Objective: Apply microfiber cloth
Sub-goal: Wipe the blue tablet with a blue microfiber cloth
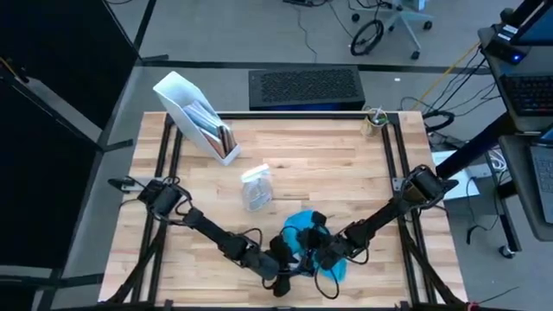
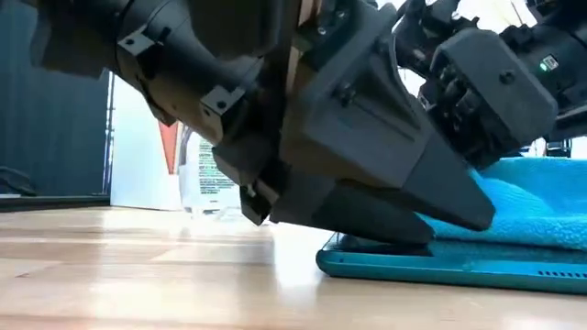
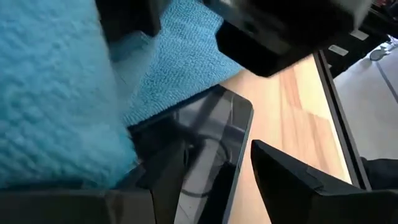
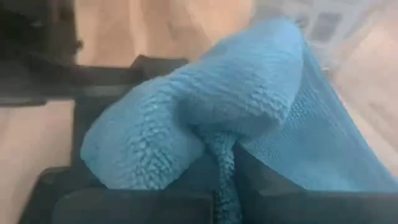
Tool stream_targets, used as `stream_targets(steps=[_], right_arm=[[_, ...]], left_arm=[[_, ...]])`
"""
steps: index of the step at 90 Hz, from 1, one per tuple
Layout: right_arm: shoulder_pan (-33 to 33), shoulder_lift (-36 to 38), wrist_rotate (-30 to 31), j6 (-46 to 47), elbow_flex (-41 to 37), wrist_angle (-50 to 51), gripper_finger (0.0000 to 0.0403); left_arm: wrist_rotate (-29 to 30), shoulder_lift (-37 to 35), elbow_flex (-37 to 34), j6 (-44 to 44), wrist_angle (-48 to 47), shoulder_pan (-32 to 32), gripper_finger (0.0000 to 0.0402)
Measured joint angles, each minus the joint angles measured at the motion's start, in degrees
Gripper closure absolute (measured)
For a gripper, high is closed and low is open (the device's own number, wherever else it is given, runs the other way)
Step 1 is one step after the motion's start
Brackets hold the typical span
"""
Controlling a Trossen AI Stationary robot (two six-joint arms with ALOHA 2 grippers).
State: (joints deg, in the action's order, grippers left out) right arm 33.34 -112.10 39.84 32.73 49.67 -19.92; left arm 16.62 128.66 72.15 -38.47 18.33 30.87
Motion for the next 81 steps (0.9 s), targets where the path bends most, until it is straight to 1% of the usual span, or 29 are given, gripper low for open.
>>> stream_targets(steps=[10, 13, 23, 33, 42, 53, 66, 75, 81], right_arm=[[0.17, -2.96, -1.78, 1.15, 0.10, -2.11, 0.0403], [0.17, -3.38, -1.46, 1.35, 0.28, -1.93, 0.0403], [-0.64, -3.63, -1.11, 1.68, 0.55, 2.65, 0.0403], [-2.14, -3.32, -0.36, -2.00, 0.56, 6.49, 0.0403], [-3.02, -2.88, 2.81, -4.71, 0.55, 10.08, 0.0403], [-3.35, -1.04, 4.24, -7.08, 0.33, 14.80, 0.0403], [-3.25, 1.71, 4.25, -7.54, -0.08, 15.97, 0.0403], [-2.55, 5.08, 3.93, -7.99, -0.30, 18.03, 0.0403], [-1.88, 8.65, 4.25, -8.09, 0.66, 19.89, 0.0403]], left_arm=[[-0.50, 0.04, -0.05, -0.01, 0.16, -0.05, 0.0227], [-0.61, 0.07, -0.09, -0.01, 0.41, -0.04, 0.0227], [-0.83, 0.09, -0.12, -0.01, 0.31, 0.00, 0.0227], [-0.81, 0.09, -0.16, 0.23, 0.22, 0.00, 0.0227], [-0.45, 0.09, -0.21, 0.43, 0.04, 0.23, 0.0227], [-0.24, 0.07, -0.25, 0.45, -0.22, 0.11, 0.0227], [0.11, 0.07, -0.25, 0.44, -0.21, 0.11, 0.0227], [-0.09, -0.57, -0.25, 0.38, -0.33, 0.20, 0.0227], [-0.14, -0.61, -0.29, 0.37, -0.12, 0.32, 0.0227]])
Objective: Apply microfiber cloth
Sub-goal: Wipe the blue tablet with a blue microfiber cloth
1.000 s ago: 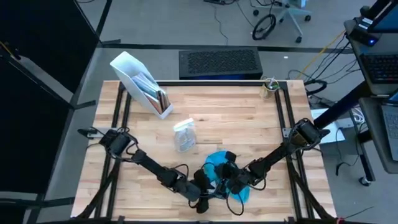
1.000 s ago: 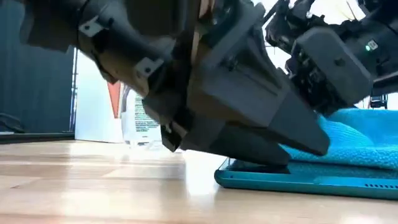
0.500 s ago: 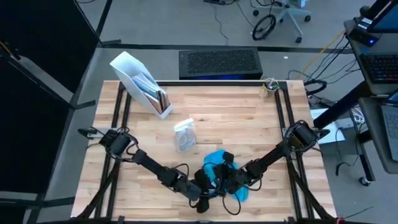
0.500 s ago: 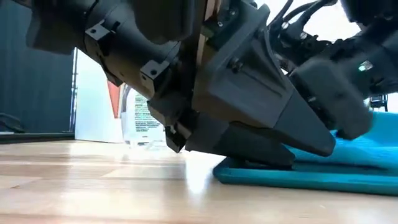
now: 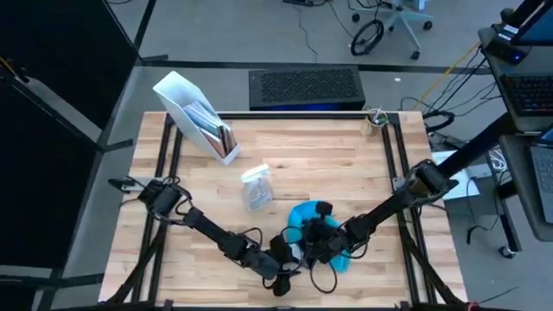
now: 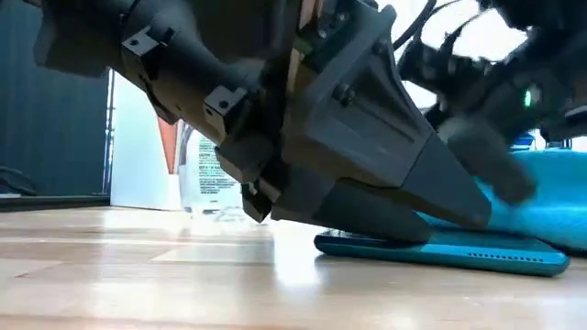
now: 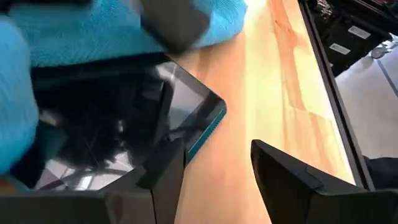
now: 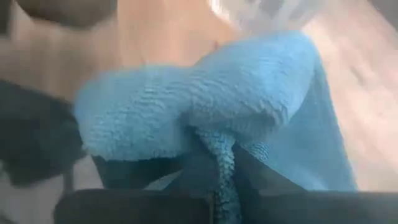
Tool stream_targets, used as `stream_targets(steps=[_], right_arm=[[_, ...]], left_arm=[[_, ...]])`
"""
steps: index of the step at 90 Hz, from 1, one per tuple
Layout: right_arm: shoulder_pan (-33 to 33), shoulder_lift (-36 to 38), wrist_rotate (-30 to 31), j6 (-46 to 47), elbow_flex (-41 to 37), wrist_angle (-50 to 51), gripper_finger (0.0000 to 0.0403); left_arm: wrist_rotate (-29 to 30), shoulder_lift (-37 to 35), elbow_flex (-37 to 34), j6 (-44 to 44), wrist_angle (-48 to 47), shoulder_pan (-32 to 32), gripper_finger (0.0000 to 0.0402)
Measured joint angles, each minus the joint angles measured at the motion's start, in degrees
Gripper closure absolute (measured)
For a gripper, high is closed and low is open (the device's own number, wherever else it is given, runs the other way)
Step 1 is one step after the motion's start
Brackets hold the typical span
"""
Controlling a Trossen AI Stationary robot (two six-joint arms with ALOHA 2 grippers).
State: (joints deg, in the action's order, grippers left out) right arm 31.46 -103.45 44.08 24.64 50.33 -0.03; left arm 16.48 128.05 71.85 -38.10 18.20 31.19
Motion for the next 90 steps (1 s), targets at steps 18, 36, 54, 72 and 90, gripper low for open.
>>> stream_targets(steps=[18, 36, 54, 72, 90], right_arm=[[0.71, 6.28, -0.81, 1.06, 0.87, -1.53, 0.0403], [0.81, -1.61, -4.45, 4.34, 0.89, -9.46, 0.0403], [0.46, -10.18, -6.17, 6.37, 1.12, -16.34, 0.0403], [0.20, -10.10, -6.40, 3.99, 1.29, -14.35, 0.0403], [-0.37, -4.27, -2.26, -2.07, 0.96, -0.61, 0.0403]], left_arm=[[-0.34, -0.50, 0.50, -0.20, -0.20, -0.01, 0.0227], [-0.03, -2.76, 2.11, 5.25, -1.70, 0.05, 0.0226], [4.21, -1.35, 2.99, 4.96, -0.44, -1.02, 0.0226], [2.18, 2.82, 3.45, -1.42, -0.90, -1.61, 0.0226], [0.27, 3.98, 3.54, -1.85, -0.25, -1.16, 0.0226]])
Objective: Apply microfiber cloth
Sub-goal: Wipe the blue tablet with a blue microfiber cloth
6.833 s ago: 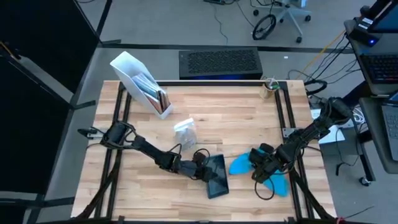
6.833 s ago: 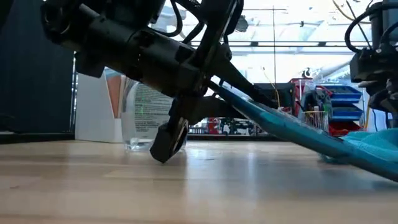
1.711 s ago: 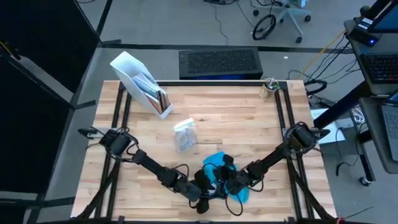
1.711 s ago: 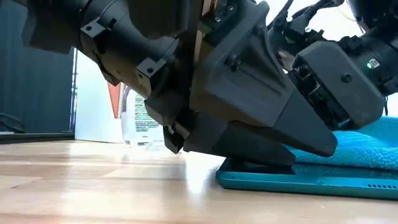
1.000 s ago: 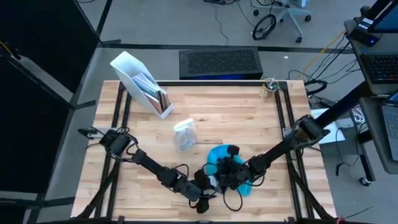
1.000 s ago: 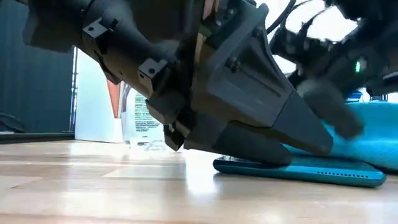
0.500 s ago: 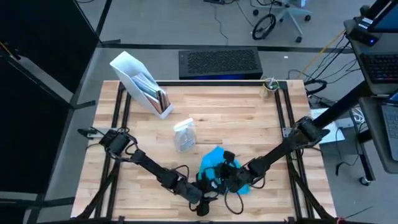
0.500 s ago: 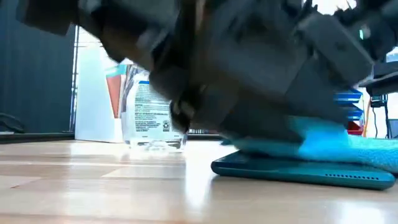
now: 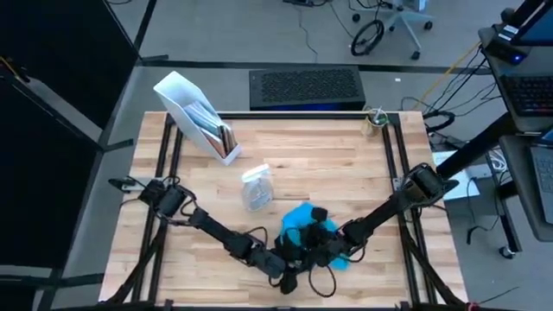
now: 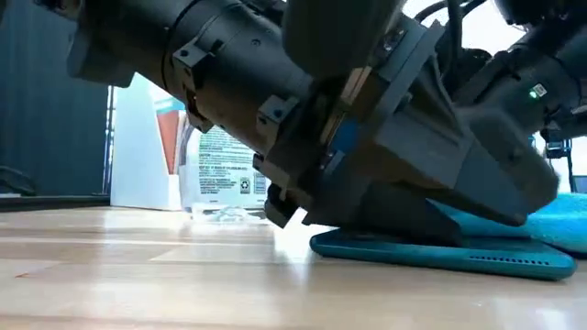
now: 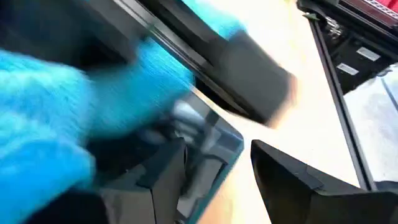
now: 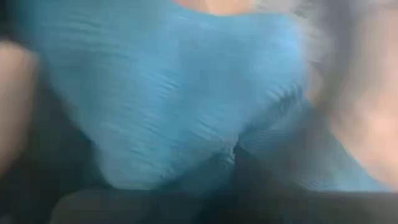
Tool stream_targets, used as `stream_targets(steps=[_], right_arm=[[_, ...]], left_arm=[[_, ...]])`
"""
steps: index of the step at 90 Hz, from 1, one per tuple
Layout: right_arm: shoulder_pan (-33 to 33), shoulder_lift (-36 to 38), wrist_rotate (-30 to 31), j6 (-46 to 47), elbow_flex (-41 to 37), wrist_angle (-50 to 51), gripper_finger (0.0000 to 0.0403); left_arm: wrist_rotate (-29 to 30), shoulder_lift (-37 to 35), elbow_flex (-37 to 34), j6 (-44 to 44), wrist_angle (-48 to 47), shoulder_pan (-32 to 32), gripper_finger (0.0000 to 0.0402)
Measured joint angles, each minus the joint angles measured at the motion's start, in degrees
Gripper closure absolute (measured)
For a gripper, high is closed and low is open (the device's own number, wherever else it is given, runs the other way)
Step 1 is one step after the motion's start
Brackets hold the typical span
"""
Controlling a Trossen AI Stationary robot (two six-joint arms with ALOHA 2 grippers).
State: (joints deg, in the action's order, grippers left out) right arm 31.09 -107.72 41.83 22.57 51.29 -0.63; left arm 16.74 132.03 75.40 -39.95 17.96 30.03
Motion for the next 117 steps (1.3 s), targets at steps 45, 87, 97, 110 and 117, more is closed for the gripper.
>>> stream_targets(steps=[45, 87, 97, 110, 117], right_arm=[[1.33, 12.58, 3.64, 8.15, 3.40, 20.06, 0.0403], [4.77, -1.08, -1.80, 14.80, 3.78, 5.92, 0.0403], [4.22, -3.25, -0.97, 13.44, 4.15, 7.81, 0.0403], [3.24, -3.30, 0.00, 11.45, 4.25, 15.21, 0.0403], [3.00, -3.11, 1.78, 10.60, 4.20, 20.00, 0.0403]], left_arm=[[-1.61, 0.02, -0.07, 0.27, 1.02, 0.04, 0.0226], [-2.71, 0.24, -0.22, 1.43, 3.05, 0.17, 0.0227], [-2.57, 0.24, -0.22, 1.41, 3.02, 0.17, 0.0227], [-2.04, 0.24, -0.22, 1.43, 2.87, 0.14, 0.0227], [-1.78, 0.24, -0.22, 1.43, 2.82, 0.01, 0.0227]])
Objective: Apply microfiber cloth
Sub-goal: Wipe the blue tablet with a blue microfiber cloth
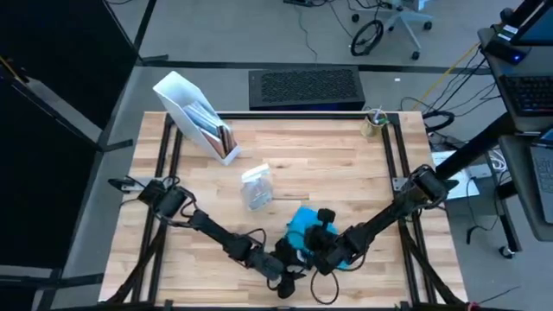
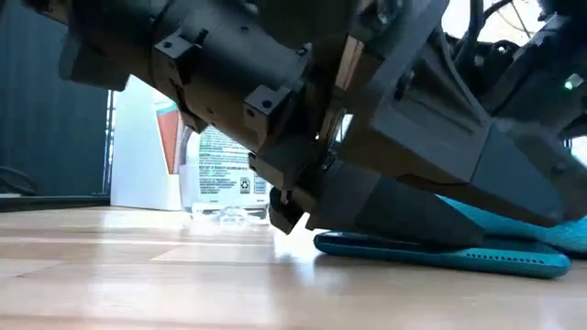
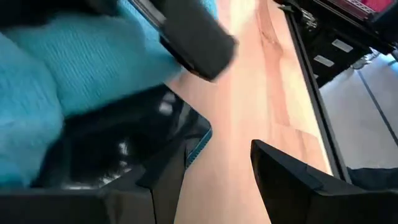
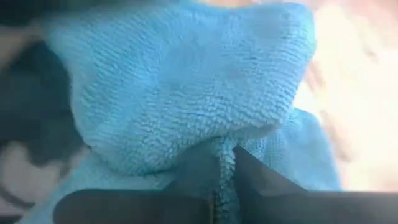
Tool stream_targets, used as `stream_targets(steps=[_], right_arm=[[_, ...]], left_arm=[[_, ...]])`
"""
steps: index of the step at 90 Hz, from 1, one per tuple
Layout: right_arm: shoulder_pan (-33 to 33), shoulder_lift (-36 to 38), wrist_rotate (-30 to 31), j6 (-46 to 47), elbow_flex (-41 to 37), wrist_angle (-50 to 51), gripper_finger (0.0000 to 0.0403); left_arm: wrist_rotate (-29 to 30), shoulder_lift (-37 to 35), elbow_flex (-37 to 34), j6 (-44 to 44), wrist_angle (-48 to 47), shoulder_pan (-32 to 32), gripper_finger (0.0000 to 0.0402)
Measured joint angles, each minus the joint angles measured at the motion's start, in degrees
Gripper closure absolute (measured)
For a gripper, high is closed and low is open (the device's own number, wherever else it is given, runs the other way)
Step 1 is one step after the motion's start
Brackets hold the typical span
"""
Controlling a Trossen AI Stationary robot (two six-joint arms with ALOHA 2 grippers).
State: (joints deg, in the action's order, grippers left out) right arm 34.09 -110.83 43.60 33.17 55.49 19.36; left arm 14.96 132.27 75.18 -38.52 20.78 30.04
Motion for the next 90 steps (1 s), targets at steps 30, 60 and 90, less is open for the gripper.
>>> stream_targets(steps=[30, 60, 90], right_arm=[[-0.35, 1.73, 1.44, 5.82, -0.30, 21.81, 0.0403], [3.05, 10.91, 4.41, 11.51, 5.44, 21.99, 0.0403], [4.92, 0.80, -0.83, 4.35, 2.95, -12.52, 0.0403]], left_arm=[[0.33, 0.00, 0.00, 0.00, -0.07, 0.00, 0.0227], [0.33, 0.02, 0.00, 0.24, 0.07, 0.09, 0.0227], [0.35, 0.02, 0.00, 1.40, 0.10, 0.09, 0.0227]])
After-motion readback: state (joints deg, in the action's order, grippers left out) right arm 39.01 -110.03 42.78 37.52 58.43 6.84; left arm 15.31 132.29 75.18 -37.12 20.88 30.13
